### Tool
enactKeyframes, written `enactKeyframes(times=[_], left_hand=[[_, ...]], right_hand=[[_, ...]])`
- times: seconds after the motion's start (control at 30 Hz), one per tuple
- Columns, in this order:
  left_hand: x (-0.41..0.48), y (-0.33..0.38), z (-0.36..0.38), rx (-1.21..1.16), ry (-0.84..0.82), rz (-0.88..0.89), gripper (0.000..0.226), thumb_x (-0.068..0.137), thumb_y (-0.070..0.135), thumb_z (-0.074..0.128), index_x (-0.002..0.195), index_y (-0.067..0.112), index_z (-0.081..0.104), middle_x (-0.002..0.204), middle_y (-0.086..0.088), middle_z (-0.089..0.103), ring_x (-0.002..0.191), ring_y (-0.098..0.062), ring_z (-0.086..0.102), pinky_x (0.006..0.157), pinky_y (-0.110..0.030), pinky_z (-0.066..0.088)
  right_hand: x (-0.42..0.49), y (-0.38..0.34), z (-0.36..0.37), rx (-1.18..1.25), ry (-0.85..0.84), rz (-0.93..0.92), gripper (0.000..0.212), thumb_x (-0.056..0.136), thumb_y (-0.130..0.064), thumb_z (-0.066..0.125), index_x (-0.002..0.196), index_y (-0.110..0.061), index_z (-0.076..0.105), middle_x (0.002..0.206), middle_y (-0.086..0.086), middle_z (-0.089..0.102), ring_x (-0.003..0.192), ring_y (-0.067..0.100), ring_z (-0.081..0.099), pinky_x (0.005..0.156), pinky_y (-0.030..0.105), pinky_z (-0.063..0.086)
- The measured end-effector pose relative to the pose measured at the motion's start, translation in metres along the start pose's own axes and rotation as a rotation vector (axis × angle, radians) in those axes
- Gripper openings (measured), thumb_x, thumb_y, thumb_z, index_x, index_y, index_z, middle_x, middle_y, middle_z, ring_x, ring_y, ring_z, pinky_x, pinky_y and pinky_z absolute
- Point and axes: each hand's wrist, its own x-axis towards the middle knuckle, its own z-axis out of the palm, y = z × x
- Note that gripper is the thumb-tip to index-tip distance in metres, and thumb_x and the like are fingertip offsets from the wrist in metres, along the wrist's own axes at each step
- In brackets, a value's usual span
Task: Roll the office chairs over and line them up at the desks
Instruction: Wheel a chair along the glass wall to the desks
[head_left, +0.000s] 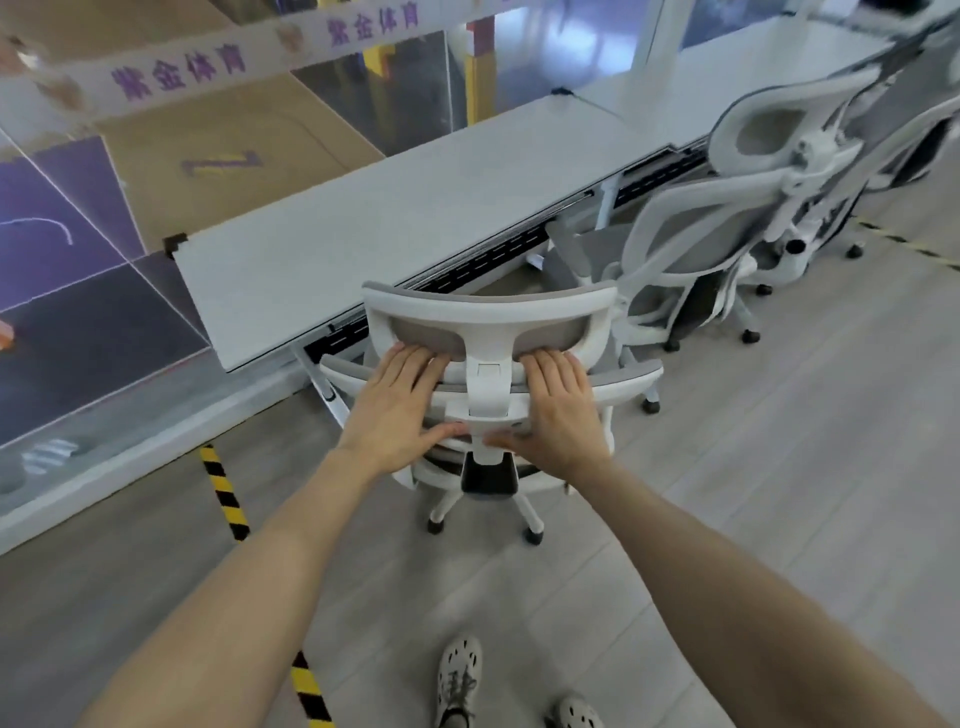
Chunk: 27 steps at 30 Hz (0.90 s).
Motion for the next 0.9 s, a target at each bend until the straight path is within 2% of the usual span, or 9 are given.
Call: enactKeyframes(times=[0.2,0.3,0.4,0.5,0.57,0.6,0.67,0.73,0.9], left_hand=[[0.046,-0.041,-0.007,-0.005,-0.055,0.062,0.102,0.097,0.082,0.044,0.167,0.008,0.036,0.169,-0.018,0.041,0.161,-0.038,0.034,0.135,-0.056,0.025],[0.059,-0.047,-0.014,-0.019,-0.117,0.060,0.096,0.099,0.070,0.054,0.167,0.005,0.034,0.174,-0.021,0.034,0.165,-0.039,0.027,0.134,-0.057,0.028],[0.059,-0.050,-0.023,-0.006,-0.121,0.058,0.077,0.099,0.058,0.066,0.156,0.009,0.049,0.167,-0.020,0.045,0.153,-0.041,0.045,0.126,-0.057,0.040],[0.051,-0.050,-0.035,-0.020,-0.072,0.073,0.048,0.100,0.046,0.070,0.133,0.012,0.066,0.134,-0.011,0.067,0.121,-0.037,0.066,0.099,-0.053,0.056],[0.044,-0.045,-0.043,-0.016,-0.038,0.092,0.036,0.101,0.041,0.068,0.122,0.013,0.072,0.117,-0.007,0.070,0.106,-0.034,0.069,0.086,-0.049,0.057],[0.040,-0.039,-0.046,-0.005,-0.039,0.109,0.033,0.102,0.040,0.065,0.120,0.014,0.073,0.113,-0.005,0.070,0.101,-0.033,0.069,0.083,-0.047,0.057],[0.033,-0.022,-0.052,-0.002,-0.080,0.186,0.034,0.104,0.041,0.060,0.124,0.017,0.072,0.111,-0.002,0.072,0.100,-0.031,0.070,0.081,-0.046,0.058],[0.025,0.002,-0.055,-0.031,-0.156,0.287,0.039,0.106,0.044,0.057,0.134,0.019,0.068,0.119,-0.002,0.073,0.107,-0.032,0.071,0.083,-0.046,0.059],[-0.010,0.077,-0.043,0.092,-0.351,0.604,0.037,0.107,0.053,0.054,0.129,0.024,0.061,0.121,-0.001,0.067,0.110,-0.029,0.068,0.079,-0.043,0.055]], right_hand=[[0.040,-0.021,0.009,-0.014,-0.070,0.126,0.121,0.076,-0.084,0.073,0.160,-0.003,0.040,0.161,0.015,0.045,0.156,0.038,0.037,0.137,0.055,0.019],[0.049,-0.026,0.002,-0.013,-0.146,0.151,0.114,0.088,-0.071,0.074,0.168,-0.005,0.028,0.173,0.015,0.033,0.165,0.036,0.023,0.139,0.053,0.011],[0.041,-0.034,-0.013,-0.001,-0.184,0.152,0.100,0.095,-0.058,0.071,0.171,-0.010,0.026,0.180,0.012,0.022,0.169,0.033,0.013,0.138,0.055,0.012],[0.015,-0.041,-0.023,0.019,-0.198,0.209,0.091,0.097,-0.049,0.071,0.169,-0.013,0.031,0.181,0.008,0.024,0.169,0.031,0.016,0.135,0.061,0.020],[-0.009,-0.045,-0.030,0.058,-0.202,0.299,0.083,0.097,-0.047,0.071,0.166,-0.015,0.037,0.179,0.006,0.028,0.168,0.030,0.021,0.133,0.057,0.027],[-0.022,-0.047,-0.035,0.081,-0.212,0.356,0.076,0.098,-0.046,0.069,0.162,-0.016,0.041,0.175,0.006,0.035,0.164,0.031,0.029,0.129,0.054,0.034],[-0.052,-0.052,-0.046,0.143,-0.241,0.495,0.066,0.100,-0.046,0.067,0.157,-0.019,0.047,0.162,0.004,0.051,0.147,0.032,0.051,0.113,0.050,0.050],[-0.089,-0.056,-0.055,0.182,-0.256,0.620,0.064,0.101,-0.048,0.065,0.156,-0.020,0.049,0.155,0.003,0.057,0.136,0.032,0.059,0.104,0.049,0.056],[-0.210,-0.076,-0.074,0.199,-0.289,0.957,0.066,0.103,-0.053,0.065,0.156,-0.015,0.053,0.153,0.006,0.057,0.139,0.031,0.058,0.110,0.047,0.053]])
